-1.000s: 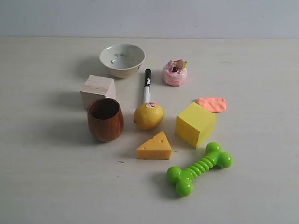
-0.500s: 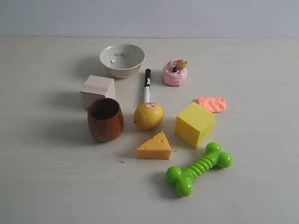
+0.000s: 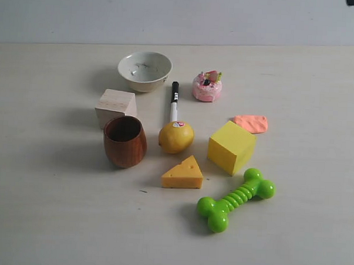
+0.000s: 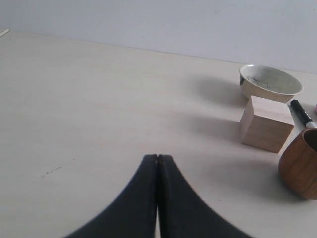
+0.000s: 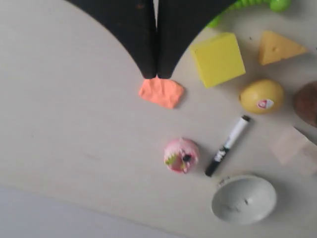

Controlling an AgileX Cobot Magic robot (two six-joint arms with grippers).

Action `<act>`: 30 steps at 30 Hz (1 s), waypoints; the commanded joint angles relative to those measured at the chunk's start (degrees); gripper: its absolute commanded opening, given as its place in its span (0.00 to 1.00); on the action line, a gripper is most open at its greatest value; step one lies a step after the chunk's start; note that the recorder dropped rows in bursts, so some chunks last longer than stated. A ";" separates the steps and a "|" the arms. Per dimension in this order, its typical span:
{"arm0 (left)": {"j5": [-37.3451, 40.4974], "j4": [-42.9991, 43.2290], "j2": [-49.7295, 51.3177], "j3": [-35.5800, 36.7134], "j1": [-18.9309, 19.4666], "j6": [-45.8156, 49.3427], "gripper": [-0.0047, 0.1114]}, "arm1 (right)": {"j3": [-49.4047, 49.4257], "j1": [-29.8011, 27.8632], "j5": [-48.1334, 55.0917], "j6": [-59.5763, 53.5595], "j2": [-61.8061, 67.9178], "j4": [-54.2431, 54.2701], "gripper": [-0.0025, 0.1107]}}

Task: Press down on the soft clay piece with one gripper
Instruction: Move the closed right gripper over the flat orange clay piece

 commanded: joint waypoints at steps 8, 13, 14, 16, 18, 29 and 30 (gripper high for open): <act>-0.20 -0.57 -0.34 0.17 0.11 0.19 0.04 | -11.16 2.14 11.45 15.10 27.39 -8.40 0.02; -0.20 -0.57 -0.34 0.17 0.11 0.06 0.04 | -11.16 2.14 5.95 15.33 28.50 -5.62 0.02; -0.20 -0.57 -0.34 0.17 0.11 0.06 0.04 | -11.16 2.14 5.95 15.59 28.54 -4.57 0.02; -0.20 -0.57 -0.34 0.17 0.11 0.06 0.04 | -11.16 2.14 3.99 15.59 28.54 -2.74 0.02; -0.20 -0.57 -0.34 0.17 0.11 0.17 0.04 | -11.28 2.14 -1.20 15.59 28.63 -1.74 0.02; -0.20 -0.57 -0.34 0.17 0.11 0.06 0.04 | -21.68 2.14 5.82 15.82 39.42 -2.59 0.02; -0.20 -0.57 -0.34 0.17 0.11 0.06 0.04 | -22.09 2.14 5.82 15.82 40.51 -3.37 0.02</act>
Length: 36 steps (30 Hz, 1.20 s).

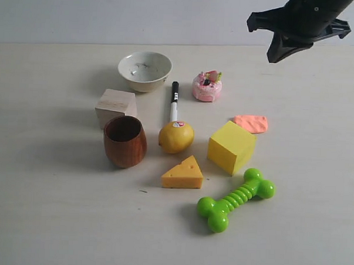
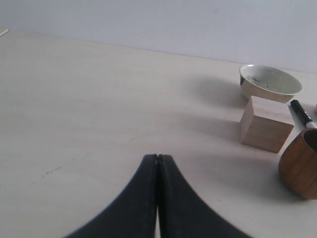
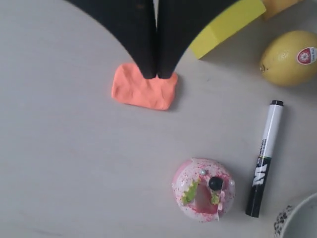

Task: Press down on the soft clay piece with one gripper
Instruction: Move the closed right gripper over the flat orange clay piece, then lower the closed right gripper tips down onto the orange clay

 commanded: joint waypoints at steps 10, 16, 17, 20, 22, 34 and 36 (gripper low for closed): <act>-0.20 -0.57 -0.34 0.17 0.11 0.08 0.04 | -2.15 1.37 -0.26 0.86 15.17 -1.49 0.02; -0.20 -0.57 -0.34 0.17 0.11 0.08 0.04 | -5.27 3.63 1.03 10.78 17.30 -5.24 0.02; -0.20 -0.57 -0.34 0.17 0.11 0.08 0.04 | -5.90 3.63 2.05 11.54 17.44 -5.46 0.02; -0.20 -0.57 -0.34 0.17 0.11 0.08 0.04 | -8.48 3.63 6.77 15.56 18.36 -9.01 0.02; -0.20 -0.57 -0.34 0.17 0.11 0.08 0.04 | -9.48 3.63 9.64 18.46 19.13 -10.37 0.02; -0.20 -0.57 -0.34 0.17 0.11 0.06 0.04 | -9.53 5.30 10.65 28.89 19.92 -7.55 0.02; -0.20 -0.57 -0.34 0.17 0.11 0.06 0.04 | -9.53 6.23 9.06 28.89 19.92 -7.94 0.02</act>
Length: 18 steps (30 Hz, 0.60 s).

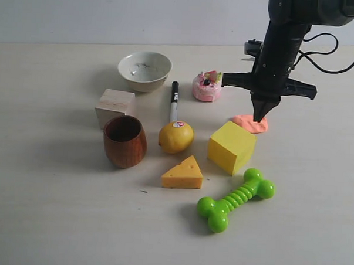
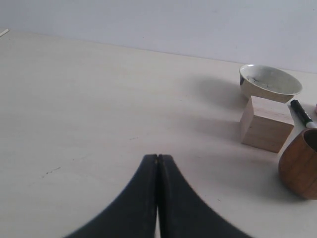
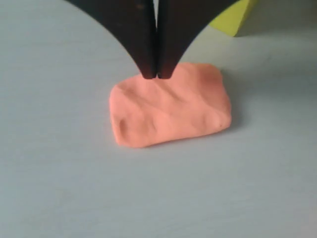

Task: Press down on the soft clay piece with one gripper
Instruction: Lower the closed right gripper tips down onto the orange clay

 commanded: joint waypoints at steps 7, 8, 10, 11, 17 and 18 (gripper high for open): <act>-0.20 -0.57 -0.34 0.17 0.11 0.17 0.04 | -0.61 2.41 -2.54 0.62 -0.26 -2.93 0.02; -0.20 -0.57 -0.34 0.17 0.11 0.17 0.04 | -0.61 2.41 -2.54 0.50 -0.26 -4.03 0.02; -0.20 -0.57 -0.34 0.17 0.11 0.17 0.04 | -0.61 2.41 -2.54 -0.43 -0.26 -4.17 0.02; -0.20 -0.57 -0.34 0.17 0.11 0.17 0.04 | -0.61 2.41 -2.54 -0.57 -0.26 -4.31 0.02; -0.20 -0.57 -0.34 0.17 0.11 0.17 0.04 | -0.61 2.41 -3.73 -1.05 -0.26 -5.46 0.02; -0.20 -0.57 -0.34 0.17 0.11 0.17 0.04 | -0.61 2.41 -3.88 -1.50 -0.26 -5.46 0.02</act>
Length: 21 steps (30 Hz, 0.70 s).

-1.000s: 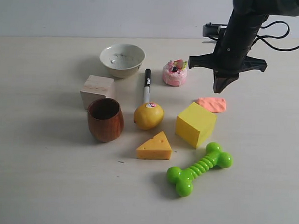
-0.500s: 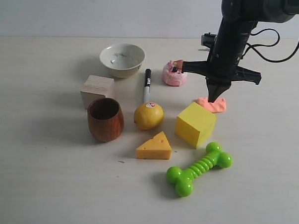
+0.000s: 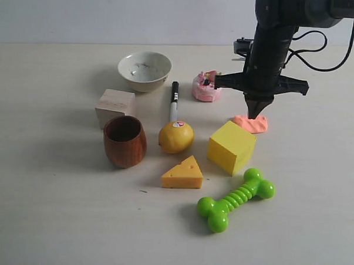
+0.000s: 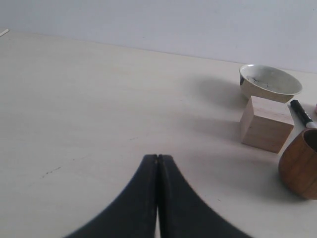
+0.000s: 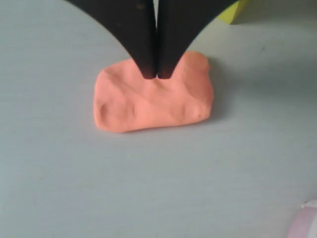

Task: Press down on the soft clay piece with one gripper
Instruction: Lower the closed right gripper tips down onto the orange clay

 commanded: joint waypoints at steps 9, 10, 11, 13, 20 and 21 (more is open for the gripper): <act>-0.20 -0.57 -0.34 0.17 0.11 0.17 0.04 | -0.49 -0.01 -3.36 -1.69 -0.13 -2.22 0.02; -0.20 -0.57 -0.34 0.17 0.11 0.17 0.04 | -0.49 -0.01 -3.36 -1.73 0.02 -2.47 0.02; -0.20 -0.57 -0.34 0.17 0.11 0.17 0.04 | -0.49 -0.01 -3.23 -2.19 0.15 -2.47 0.02; -0.20 -0.57 -0.34 0.17 0.11 0.17 0.04 | -0.49 -0.01 -2.65 -2.45 0.88 -2.47 0.02; -0.20 -0.57 -0.34 0.17 0.11 0.17 0.04 | -0.49 -0.01 -2.88 -2.59 2.14 -2.33 0.02; -0.20 -0.57 -0.34 0.17 0.11 0.17 0.04 | -0.49 -0.01 -2.88 -2.59 2.28 -2.33 0.02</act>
